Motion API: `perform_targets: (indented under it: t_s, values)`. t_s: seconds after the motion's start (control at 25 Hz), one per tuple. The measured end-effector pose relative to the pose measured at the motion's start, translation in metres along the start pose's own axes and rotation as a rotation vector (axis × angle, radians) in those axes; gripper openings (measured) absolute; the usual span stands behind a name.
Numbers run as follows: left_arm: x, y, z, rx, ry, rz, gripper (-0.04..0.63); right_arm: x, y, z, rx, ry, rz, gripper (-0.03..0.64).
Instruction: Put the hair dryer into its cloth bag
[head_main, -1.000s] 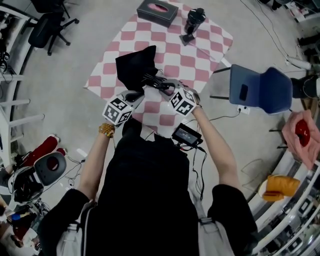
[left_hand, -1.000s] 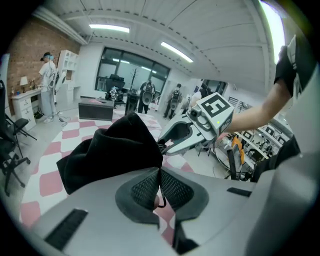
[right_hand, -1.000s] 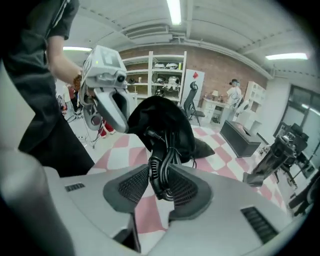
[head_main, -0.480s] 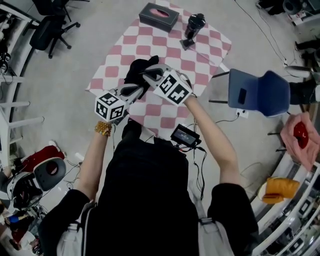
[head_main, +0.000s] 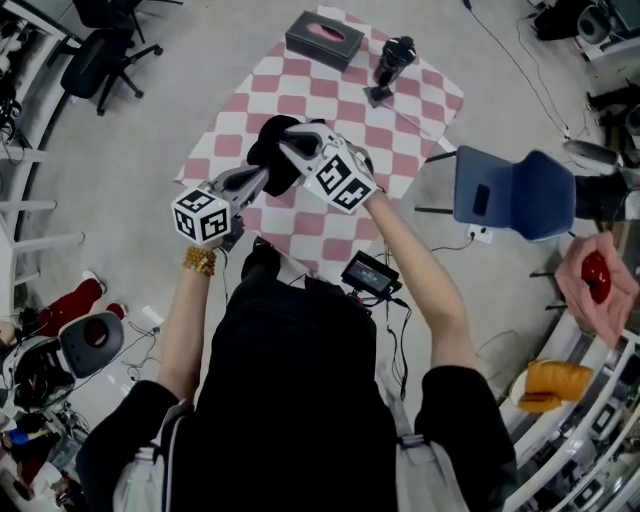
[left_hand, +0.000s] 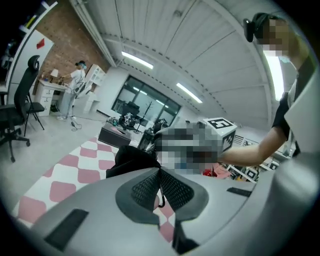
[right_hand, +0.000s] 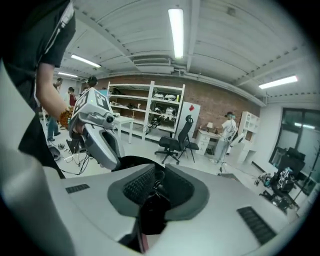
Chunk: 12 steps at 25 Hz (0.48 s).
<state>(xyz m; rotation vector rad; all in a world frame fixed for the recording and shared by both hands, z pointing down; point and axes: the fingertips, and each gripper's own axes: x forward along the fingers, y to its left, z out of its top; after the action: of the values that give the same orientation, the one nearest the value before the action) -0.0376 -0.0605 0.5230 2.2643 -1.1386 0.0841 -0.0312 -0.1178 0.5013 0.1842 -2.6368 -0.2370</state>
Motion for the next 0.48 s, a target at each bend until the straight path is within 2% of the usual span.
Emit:
perform_targets:
  t_s: [0.16, 0.24, 0.28, 0.32, 0.4, 0.44, 0.48]
  values:
    - [-0.009, 0.003, -0.002, 0.003, -0.005, -0.005, 0.018, -0.008, 0.0, 0.004, -0.055, -0.071, -0.025, 0.06]
    - [-0.009, 0.0, -0.003, 0.009, 0.003, -0.015, 0.02, -0.015, -0.004, 0.007, -0.02, -0.126, -0.029, 0.075]
    - [-0.008, -0.002, -0.004, 0.014, 0.008, -0.018, 0.018, -0.022, -0.01, 0.007, 0.043, -0.175, -0.033, 0.088]
    - [-0.007, -0.002, -0.004, 0.015, 0.01, -0.018, 0.018, -0.032, -0.023, 0.006, 0.152, -0.25, -0.045, 0.104]
    - [-0.006, -0.002, -0.004, 0.005, 0.006, -0.014, 0.018, -0.06, -0.067, -0.007, 0.475, -0.431, -0.107, 0.104]
    - [-0.007, -0.002, -0.003, 0.001, 0.004, -0.013, 0.02, -0.072, -0.091, -0.024, 0.636, -0.482, -0.148, 0.104]
    - [-0.007, -0.002, -0.002, 0.001, 0.003, -0.013, 0.019, -0.076, -0.109, -0.048, 0.756, -0.47, -0.179, 0.103]
